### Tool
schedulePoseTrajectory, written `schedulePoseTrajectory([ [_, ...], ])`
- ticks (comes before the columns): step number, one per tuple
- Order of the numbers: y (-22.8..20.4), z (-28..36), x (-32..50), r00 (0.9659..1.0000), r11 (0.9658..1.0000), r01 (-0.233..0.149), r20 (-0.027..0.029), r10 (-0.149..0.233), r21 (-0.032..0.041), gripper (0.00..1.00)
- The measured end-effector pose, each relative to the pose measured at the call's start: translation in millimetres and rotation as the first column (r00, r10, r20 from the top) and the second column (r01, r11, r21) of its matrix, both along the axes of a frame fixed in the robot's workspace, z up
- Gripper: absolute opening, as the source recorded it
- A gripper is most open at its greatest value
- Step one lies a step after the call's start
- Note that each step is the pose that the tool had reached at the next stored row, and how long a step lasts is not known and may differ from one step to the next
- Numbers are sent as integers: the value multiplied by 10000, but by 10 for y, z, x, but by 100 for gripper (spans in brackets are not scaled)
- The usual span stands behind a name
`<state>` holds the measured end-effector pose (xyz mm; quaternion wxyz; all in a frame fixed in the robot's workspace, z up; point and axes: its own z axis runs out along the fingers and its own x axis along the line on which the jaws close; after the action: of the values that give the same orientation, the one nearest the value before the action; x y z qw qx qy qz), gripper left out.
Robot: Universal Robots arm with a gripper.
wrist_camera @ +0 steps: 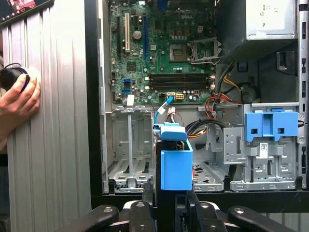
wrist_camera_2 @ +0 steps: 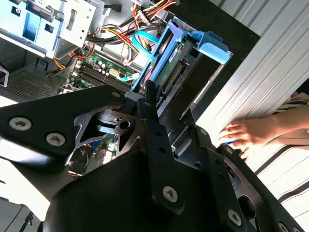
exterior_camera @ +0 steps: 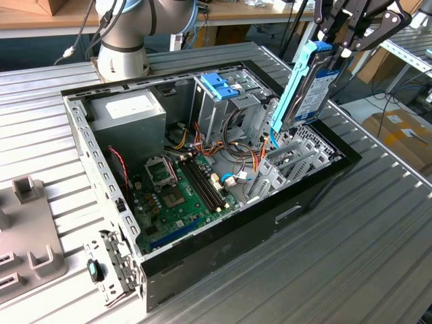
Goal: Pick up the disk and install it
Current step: 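Pick up the disk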
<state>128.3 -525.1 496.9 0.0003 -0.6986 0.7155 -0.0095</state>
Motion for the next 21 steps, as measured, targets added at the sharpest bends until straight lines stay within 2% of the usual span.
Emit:
schedulePoseTrajectory([
  [7, -1, -8, 0, 10000, 10000, 0, 0, 0, -2, 35],
  [16, -139, -13, 0, 10000, 10000, 0, 0, 0, 0, 35],
  [21, -159, -13, 0, 10000, 10000, 0, 0, 0, 0, 35],
])
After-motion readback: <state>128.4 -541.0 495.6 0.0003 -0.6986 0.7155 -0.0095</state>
